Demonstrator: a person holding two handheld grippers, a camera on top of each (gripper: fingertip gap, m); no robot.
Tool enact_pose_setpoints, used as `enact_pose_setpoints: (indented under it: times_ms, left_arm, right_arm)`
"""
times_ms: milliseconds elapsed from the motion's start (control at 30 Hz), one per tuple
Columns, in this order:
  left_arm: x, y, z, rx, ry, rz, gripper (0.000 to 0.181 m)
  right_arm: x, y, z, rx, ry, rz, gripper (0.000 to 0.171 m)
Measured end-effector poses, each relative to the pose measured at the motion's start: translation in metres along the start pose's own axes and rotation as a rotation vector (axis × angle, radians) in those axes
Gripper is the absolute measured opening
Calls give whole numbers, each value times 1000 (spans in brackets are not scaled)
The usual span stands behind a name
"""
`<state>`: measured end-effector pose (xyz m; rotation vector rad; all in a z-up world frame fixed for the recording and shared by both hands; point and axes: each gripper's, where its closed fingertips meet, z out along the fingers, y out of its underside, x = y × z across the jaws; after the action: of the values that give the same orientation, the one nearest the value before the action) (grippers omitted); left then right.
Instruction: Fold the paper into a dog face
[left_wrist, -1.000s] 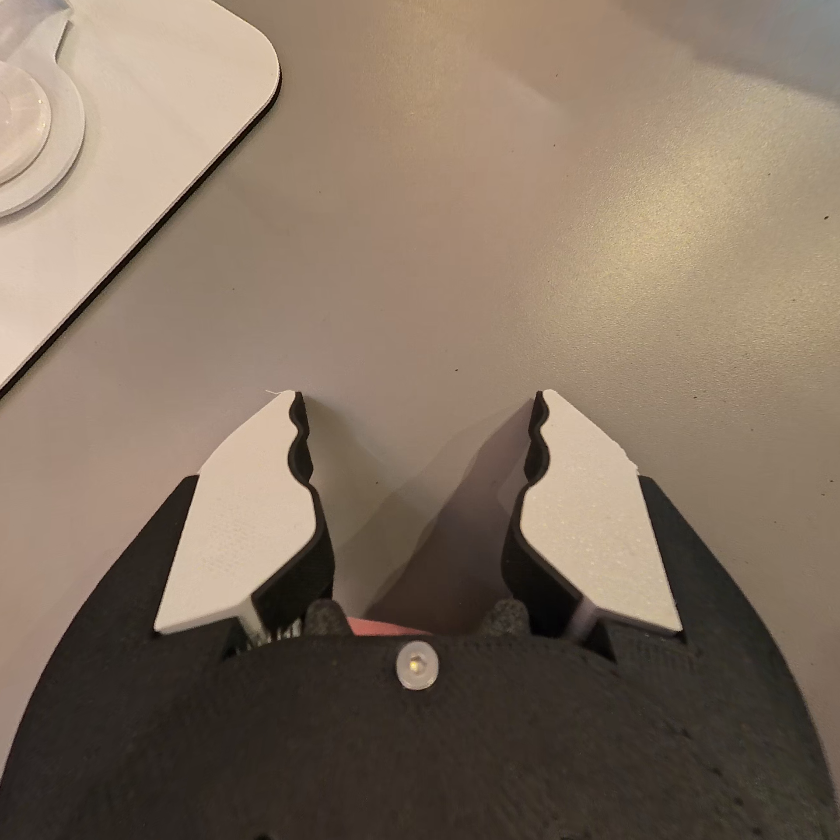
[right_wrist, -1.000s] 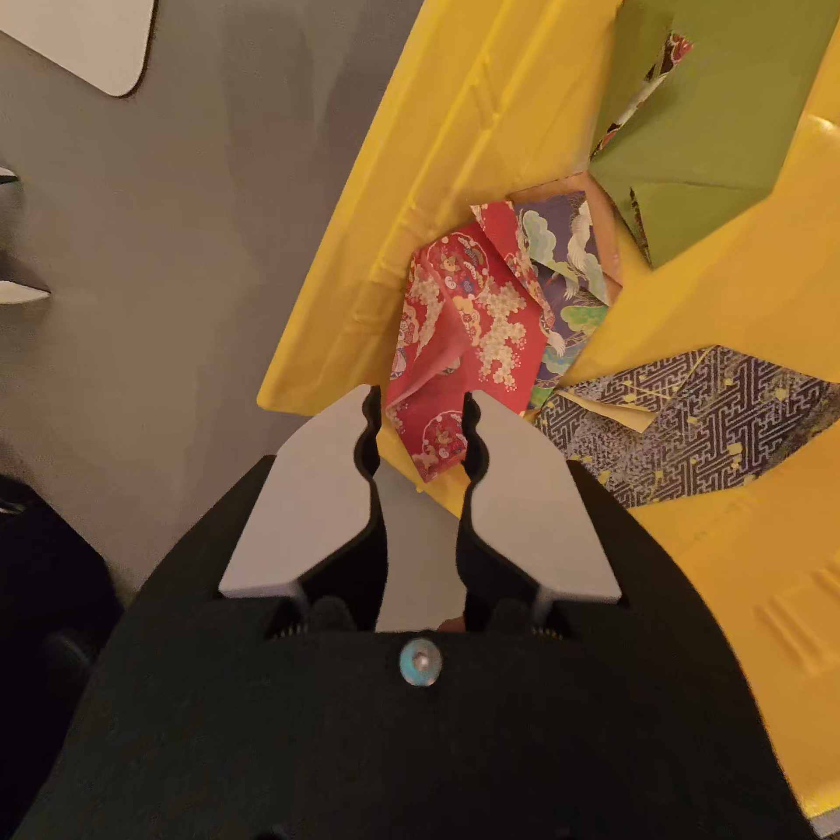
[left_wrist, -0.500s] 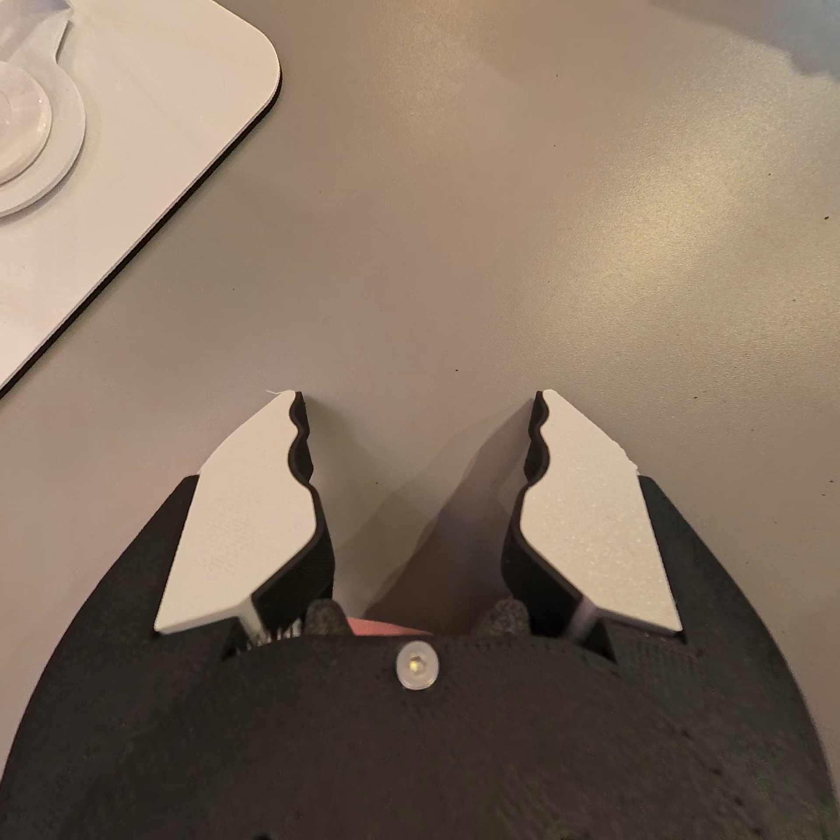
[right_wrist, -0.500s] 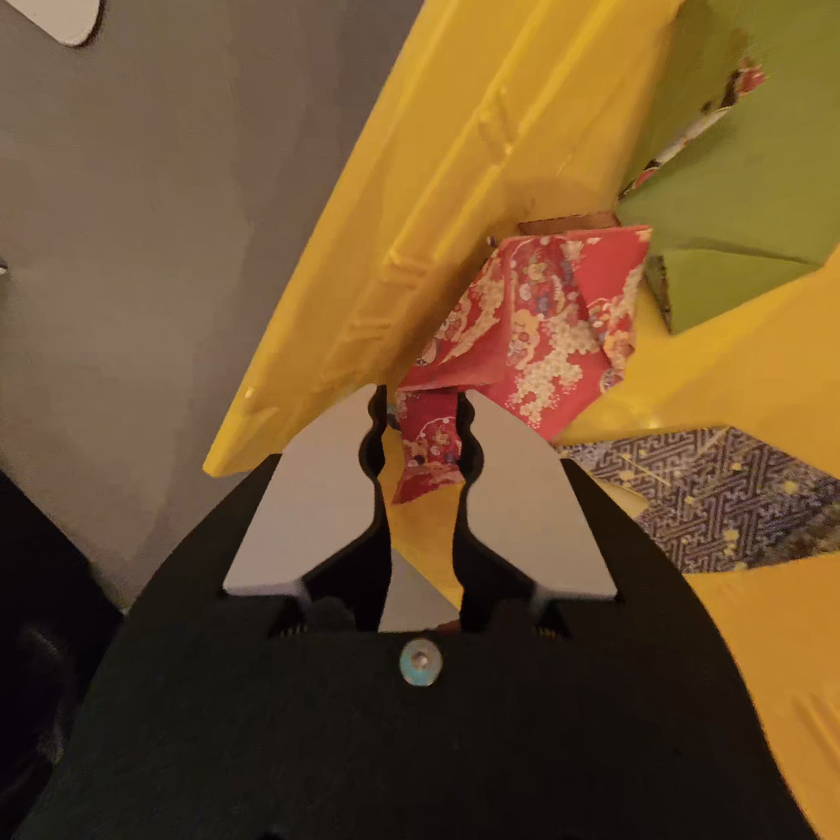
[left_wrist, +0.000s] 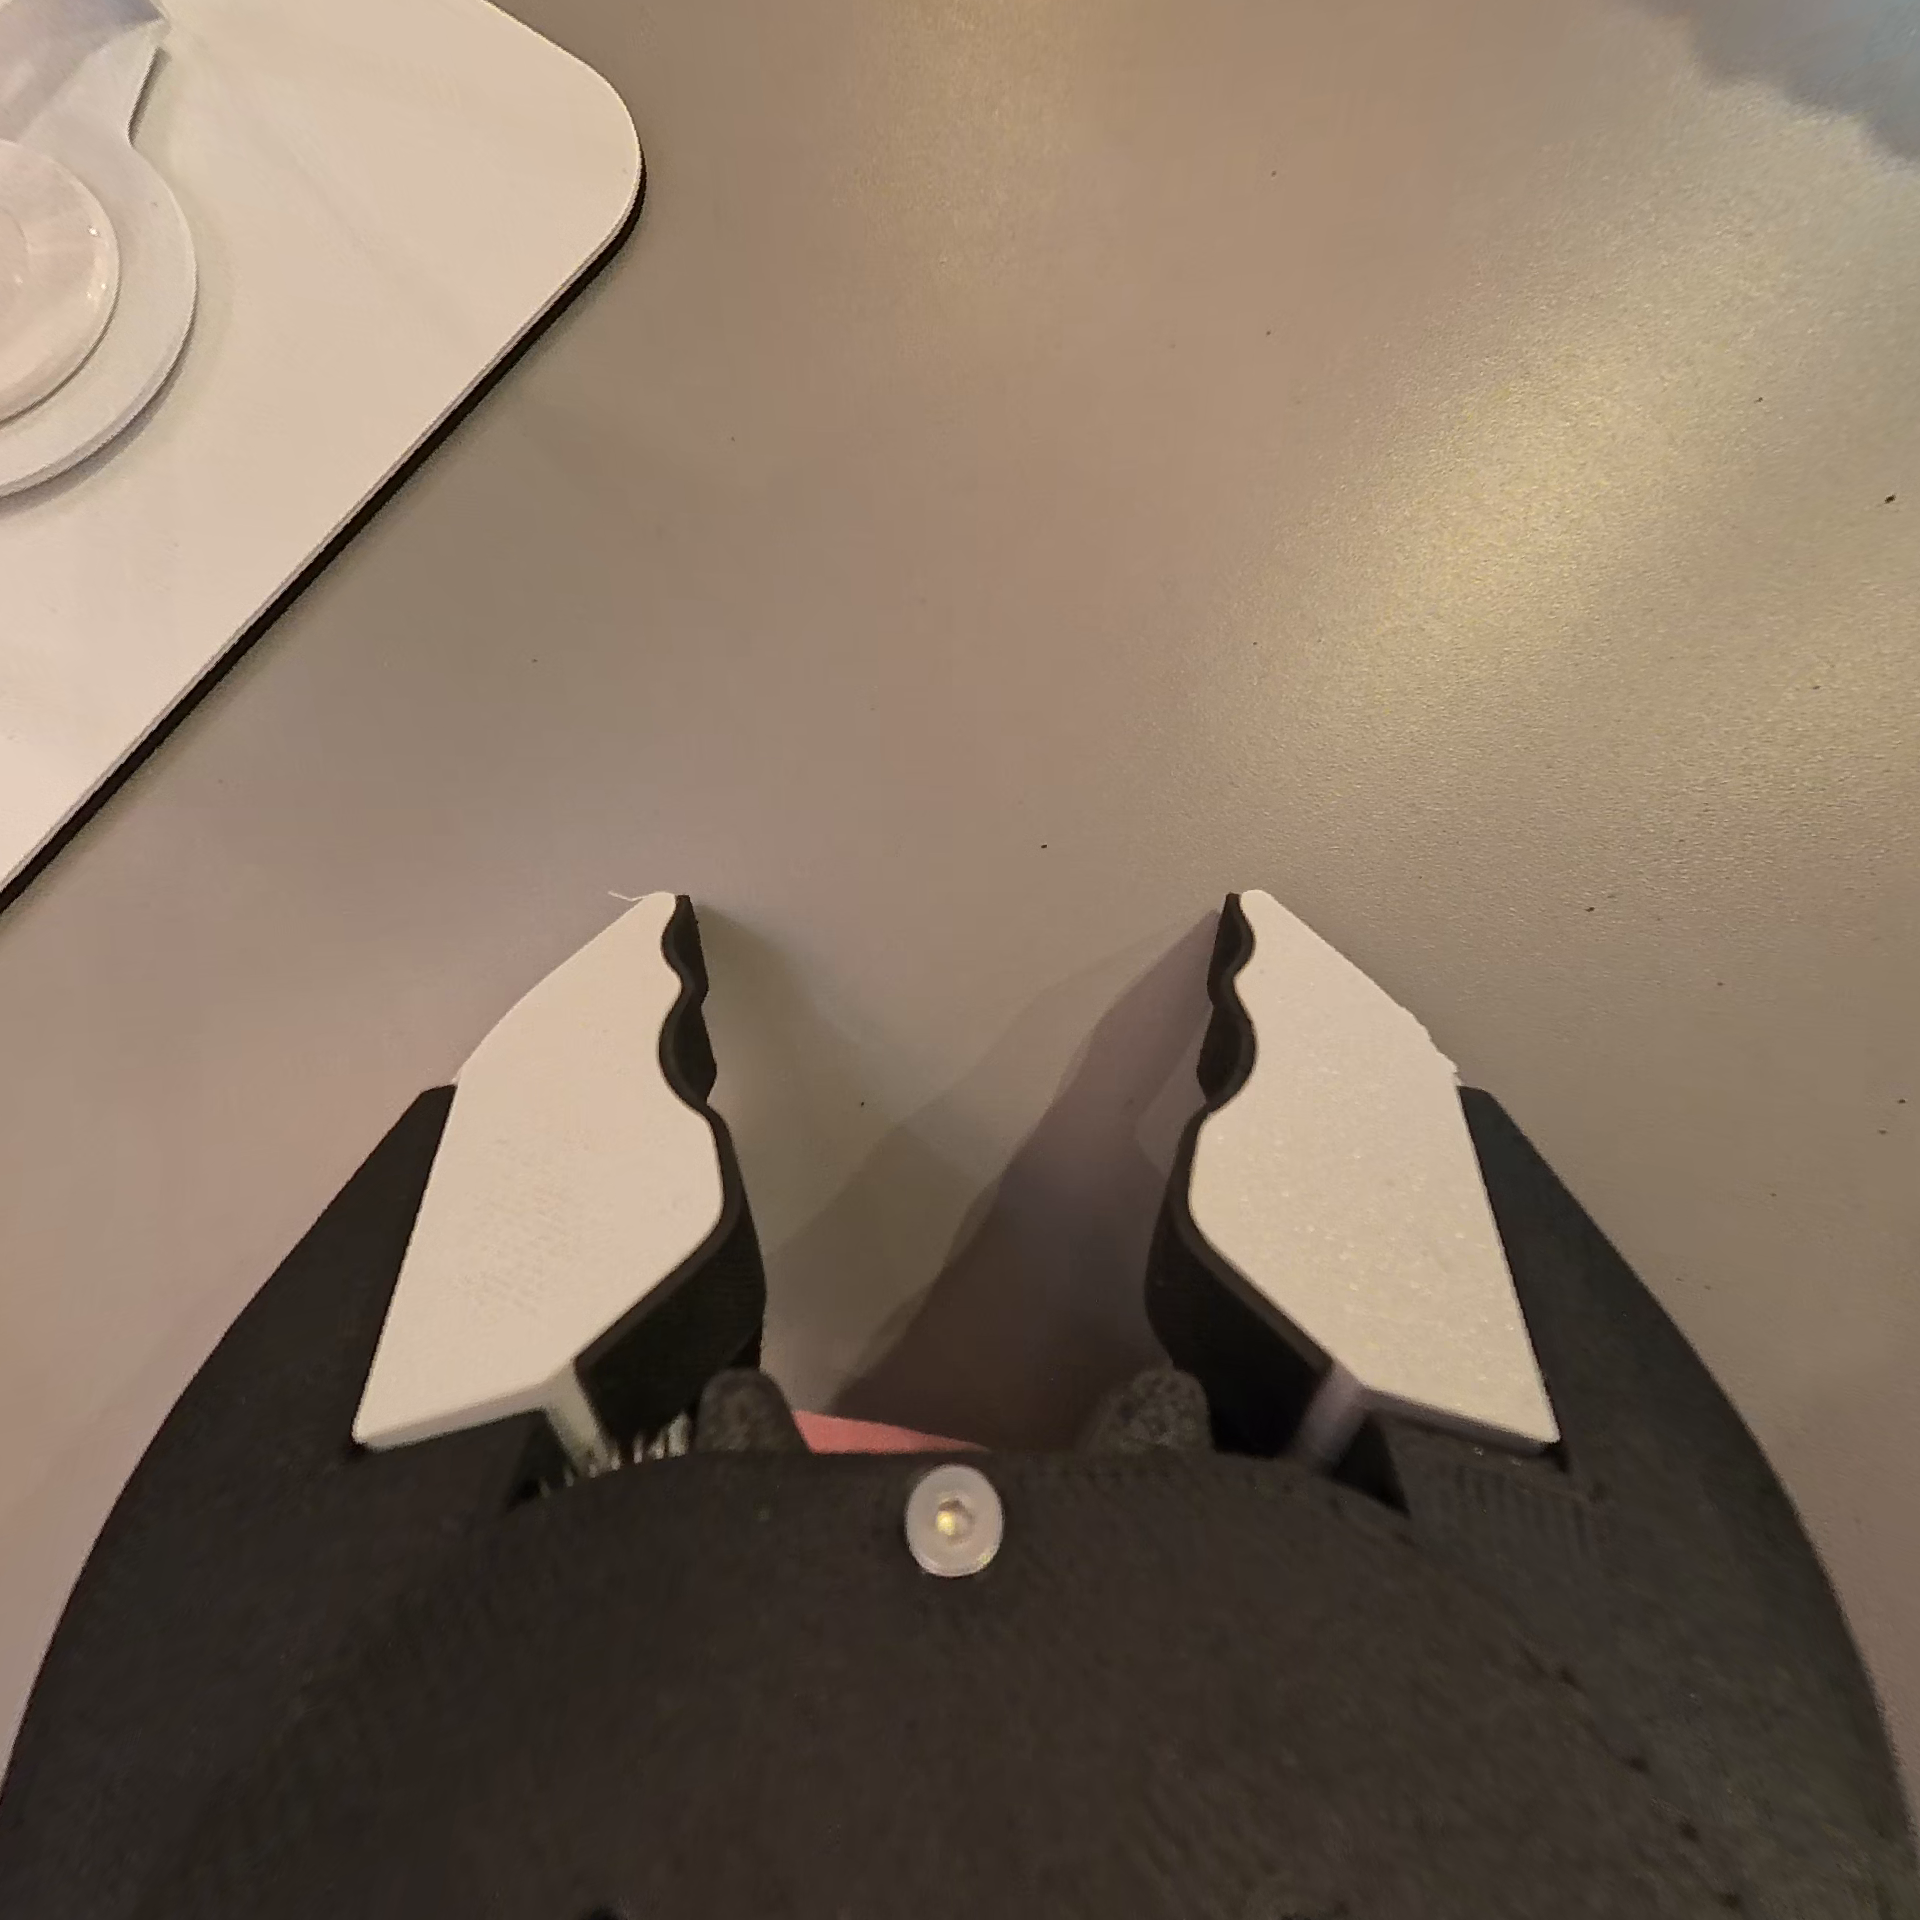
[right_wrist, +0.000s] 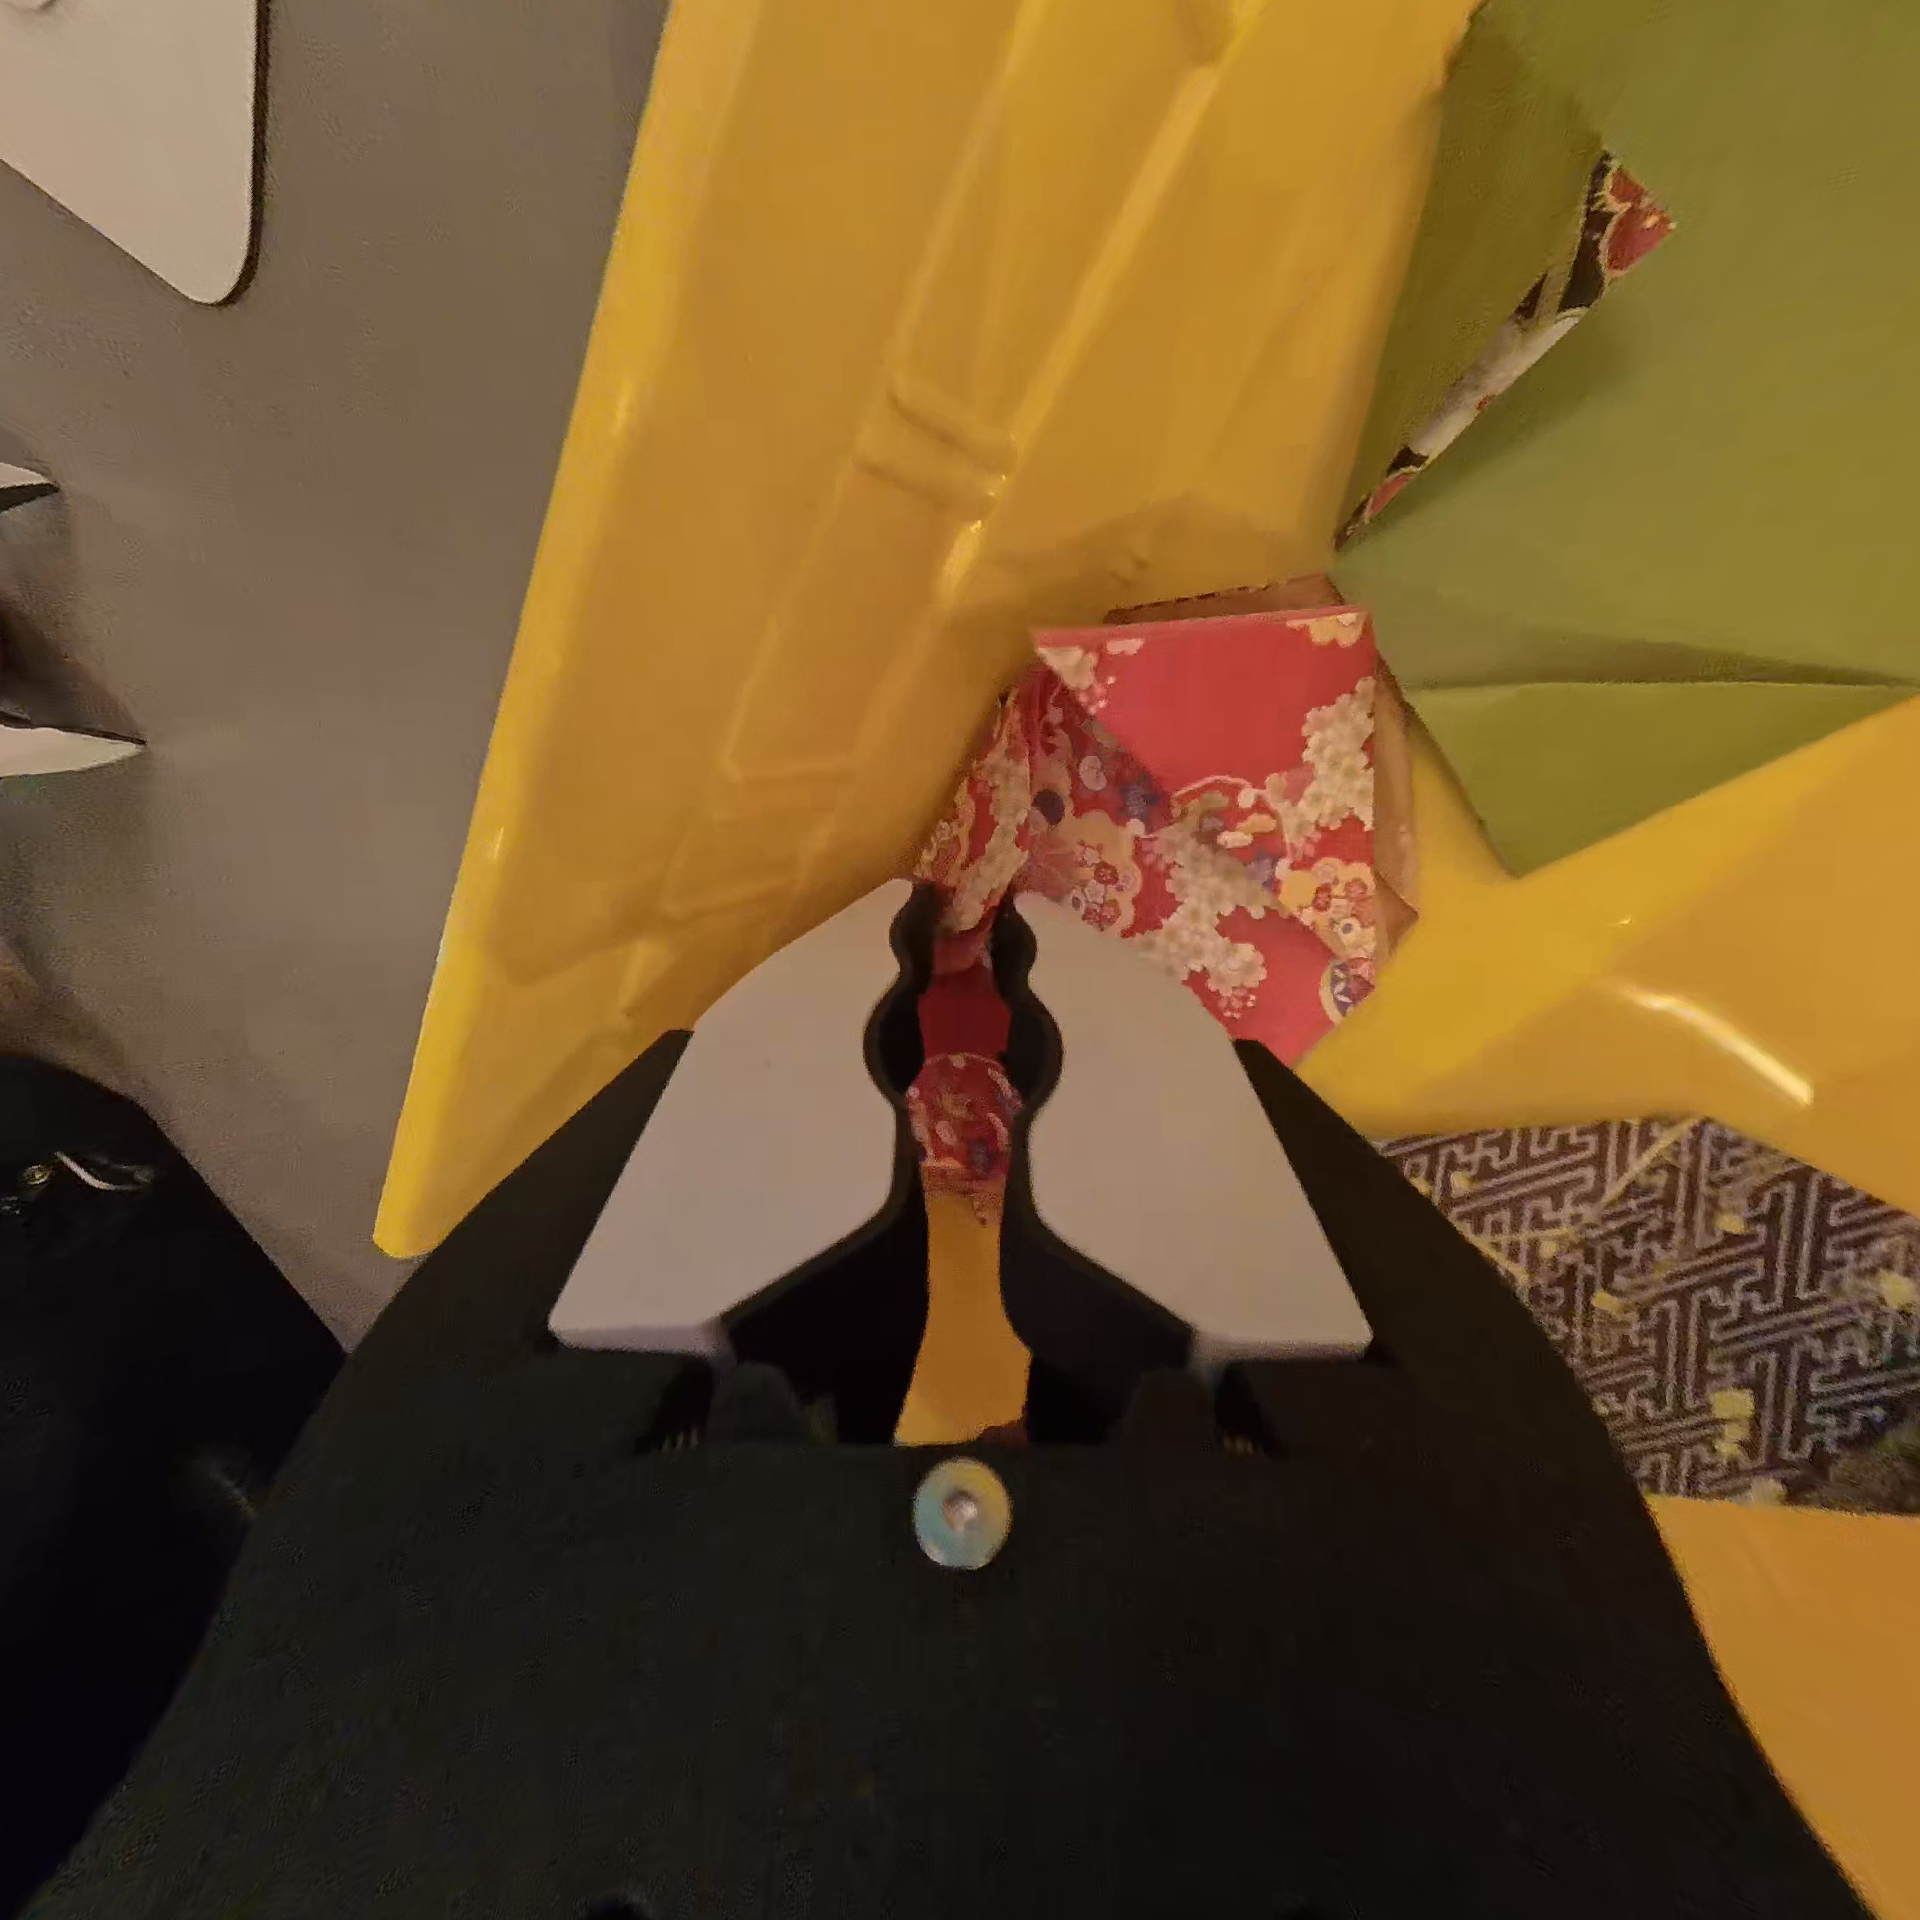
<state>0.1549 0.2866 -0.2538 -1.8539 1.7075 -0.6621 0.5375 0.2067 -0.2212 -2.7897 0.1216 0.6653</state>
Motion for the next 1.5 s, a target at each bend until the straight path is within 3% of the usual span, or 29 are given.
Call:
enact_pose_setpoints:
  times_ms: [267, 400, 467, 567, 733, 833, 1100, 1367, 1500]
  left_arm:
    - [0, 0, 0, 0, -1, -1, 92]
    - [0, 0, 0, 0, -1, -1, 91]
    - [0, 0, 0, 0, -1, -1, 91]
    - [0, 0, 0, 0, -1, -1, 91]
    - [0, 0, 0, 0, -2, -2, 91]
    - [0, 0, 0, 1, -2, -2, 91]
    - [0, 0, 0, 0, -2, -2, 91]
    - [0, 0, 0, 1, -2, -2, 91]
    - [0, 0, 0, 1, -2, -2, 91]
  right_arm:
    - [3, 8, 21, -29, -16, 40, 5]
    - [-6, 3, 12, 15, -79, 50, 11]
    - [-7, 4, 4, 23, -72, 53, 28]
    - [-14, 3, -13, 50, -84, 39, 38]
    - [-17, -5, -57, 165, -73, 13, 41]
    - [2, -10, -69, 198, 46, 26, 41]
    - [20, -10, -23, 67, 91, -68, 46]
    - [15, -5, 11, -10, 70, -89, 19]
    - [10, -8, 17, 21, 25, -56, 14]
